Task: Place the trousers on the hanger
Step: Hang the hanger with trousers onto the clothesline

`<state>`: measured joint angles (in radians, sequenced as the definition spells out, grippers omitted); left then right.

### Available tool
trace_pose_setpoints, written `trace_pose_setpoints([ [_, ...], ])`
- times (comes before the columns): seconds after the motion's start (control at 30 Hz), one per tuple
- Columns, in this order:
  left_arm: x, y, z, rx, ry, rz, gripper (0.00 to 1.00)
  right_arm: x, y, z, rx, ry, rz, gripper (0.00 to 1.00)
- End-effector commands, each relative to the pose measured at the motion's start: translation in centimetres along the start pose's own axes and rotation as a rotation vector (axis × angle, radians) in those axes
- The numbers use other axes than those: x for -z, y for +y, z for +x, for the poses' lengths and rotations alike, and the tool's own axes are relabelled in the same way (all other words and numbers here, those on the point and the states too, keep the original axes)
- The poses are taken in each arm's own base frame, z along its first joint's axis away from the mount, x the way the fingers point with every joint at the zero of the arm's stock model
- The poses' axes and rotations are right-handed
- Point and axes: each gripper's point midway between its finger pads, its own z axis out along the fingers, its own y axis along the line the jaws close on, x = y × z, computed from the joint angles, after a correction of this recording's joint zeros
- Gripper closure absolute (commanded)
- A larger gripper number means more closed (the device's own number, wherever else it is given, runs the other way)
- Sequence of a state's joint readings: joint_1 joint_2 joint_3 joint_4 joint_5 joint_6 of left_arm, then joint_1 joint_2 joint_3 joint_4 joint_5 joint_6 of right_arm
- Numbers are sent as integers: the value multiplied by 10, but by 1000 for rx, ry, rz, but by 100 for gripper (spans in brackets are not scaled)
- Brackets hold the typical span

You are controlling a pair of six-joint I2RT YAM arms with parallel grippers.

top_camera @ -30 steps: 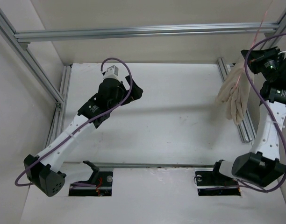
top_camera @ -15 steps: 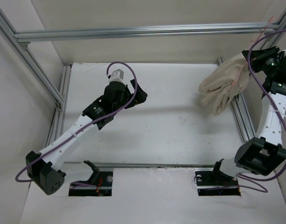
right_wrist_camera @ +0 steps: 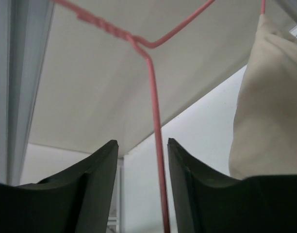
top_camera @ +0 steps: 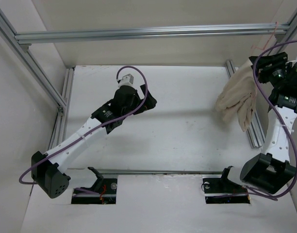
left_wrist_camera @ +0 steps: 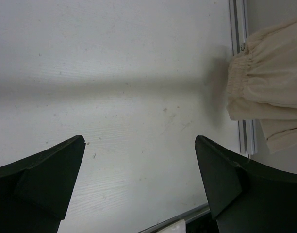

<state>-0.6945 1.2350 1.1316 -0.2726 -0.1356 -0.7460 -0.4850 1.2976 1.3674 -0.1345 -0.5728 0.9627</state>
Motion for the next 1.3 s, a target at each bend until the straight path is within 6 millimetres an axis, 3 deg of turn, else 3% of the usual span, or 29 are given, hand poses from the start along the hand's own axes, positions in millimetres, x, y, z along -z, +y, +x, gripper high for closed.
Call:
trace_pose_setpoints([
  [0.0,6,-17,-20,22,-62,50,0,19,23,-11,63,-80,-48,38],
  [0.13,6,-12,-20,26,-62,43,0,43,34,-21,91,-154,-26,14],
  [0.17,6,-12,-19,26,-61,44,0,49,36,-24,102,-177,-14,0],
  [0.43,3,-7,-17,25,-49,25,0,107,36,-52,187,-429,197,0],
  [0.57,-1,1,-15,21,-34,-11,0,132,69,-51,279,-489,202,0],
  [0.63,-5,6,-11,14,-11,-41,0,137,94,-40,323,-471,138,0],
  [0.77,-11,13,-2,4,32,-76,0,135,136,11,398,-324,-48,0],
  [0.9,-14,21,5,1,49,-93,0,128,140,89,465,-80,-177,0],
  [0.97,-15,27,10,0,61,-105,0,121,121,137,496,63,-177,0],
  [1.1,-15,36,17,-2,71,-125,0,114,64,220,533,294,-84,0],
  [1.27,-16,46,23,-3,87,-144,0,112,-6,287,576,416,76,0],
])
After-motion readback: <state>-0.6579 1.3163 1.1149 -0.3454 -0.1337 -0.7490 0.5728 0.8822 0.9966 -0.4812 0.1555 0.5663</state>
